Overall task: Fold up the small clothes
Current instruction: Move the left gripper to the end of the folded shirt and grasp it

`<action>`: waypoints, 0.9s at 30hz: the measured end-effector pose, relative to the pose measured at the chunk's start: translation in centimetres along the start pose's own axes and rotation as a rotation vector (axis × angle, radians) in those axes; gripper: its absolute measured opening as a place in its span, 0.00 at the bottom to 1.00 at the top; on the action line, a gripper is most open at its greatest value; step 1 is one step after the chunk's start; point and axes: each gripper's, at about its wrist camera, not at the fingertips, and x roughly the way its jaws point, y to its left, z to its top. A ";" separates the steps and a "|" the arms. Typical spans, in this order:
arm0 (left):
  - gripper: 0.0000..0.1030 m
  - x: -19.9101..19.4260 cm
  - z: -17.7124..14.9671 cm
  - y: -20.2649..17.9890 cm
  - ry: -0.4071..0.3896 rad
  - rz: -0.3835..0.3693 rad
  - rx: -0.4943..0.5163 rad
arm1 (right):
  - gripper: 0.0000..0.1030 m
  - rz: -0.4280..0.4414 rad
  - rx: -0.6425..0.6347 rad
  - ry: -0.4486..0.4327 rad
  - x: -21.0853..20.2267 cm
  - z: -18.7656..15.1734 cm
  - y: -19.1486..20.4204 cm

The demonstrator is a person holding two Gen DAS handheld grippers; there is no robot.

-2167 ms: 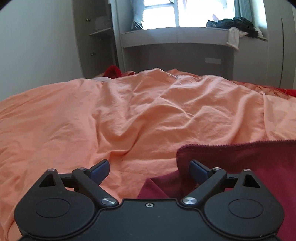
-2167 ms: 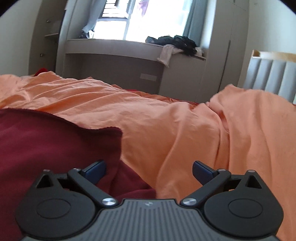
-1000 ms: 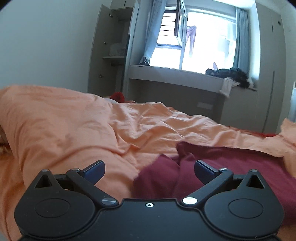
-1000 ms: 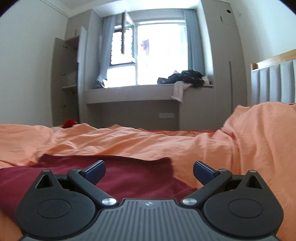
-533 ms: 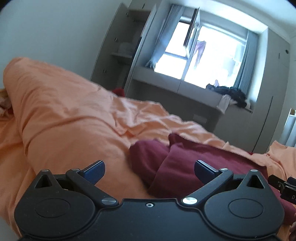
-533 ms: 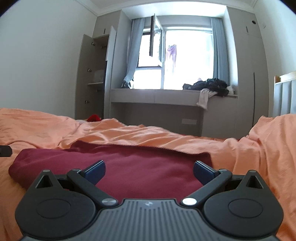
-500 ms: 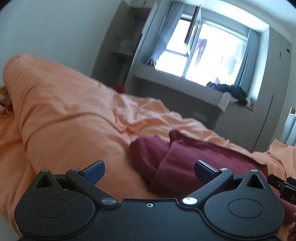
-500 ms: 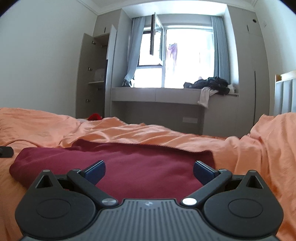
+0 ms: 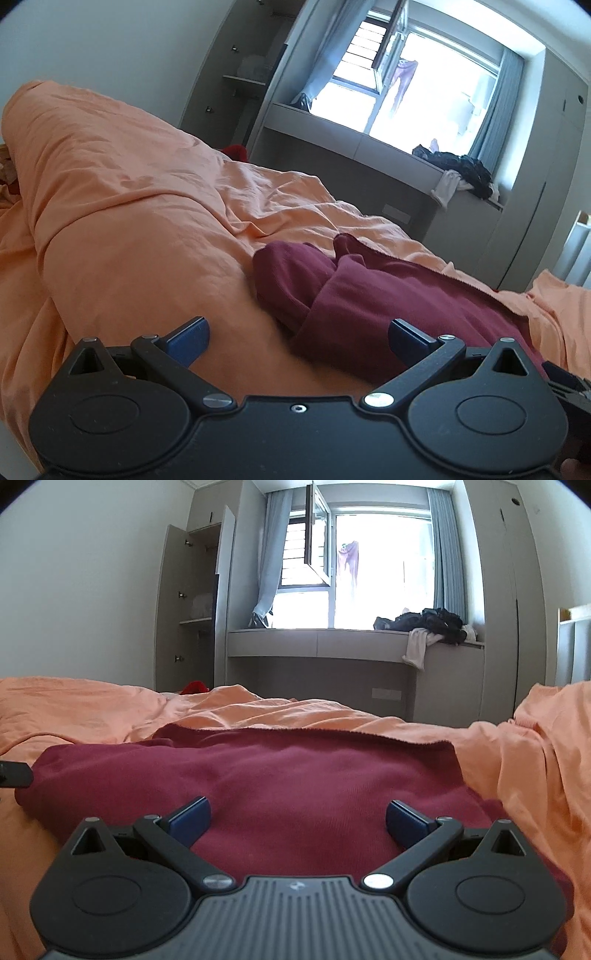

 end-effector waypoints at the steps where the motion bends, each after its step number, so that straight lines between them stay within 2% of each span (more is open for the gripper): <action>1: 1.00 0.0 -0.1 0.0 0.002 -0.001 0.005 | 1.00 -0.003 0.000 -0.002 0.0 -0.1 0.0; 16: 1.00 0.1 -0.8 -0.6 0.002 -0.007 0.054 | 1.00 -0.074 -0.028 -0.031 -0.1 -1.5 1.1; 22: 1.00 0.1 -0.9 -0.7 0.002 -0.013 0.061 | 1.00 -0.073 -0.022 -0.027 0.0 -1.6 1.1; 25: 1.00 -0.1 -1.2 -0.8 -0.003 -0.033 0.057 | 1.00 -0.066 -0.010 -0.015 0.2 -1.6 0.9; 27: 1.00 -0.1 -1.2 -0.8 -0.002 -0.072 0.051 | 1.00 -0.065 -0.013 -0.012 0.2 -1.5 0.9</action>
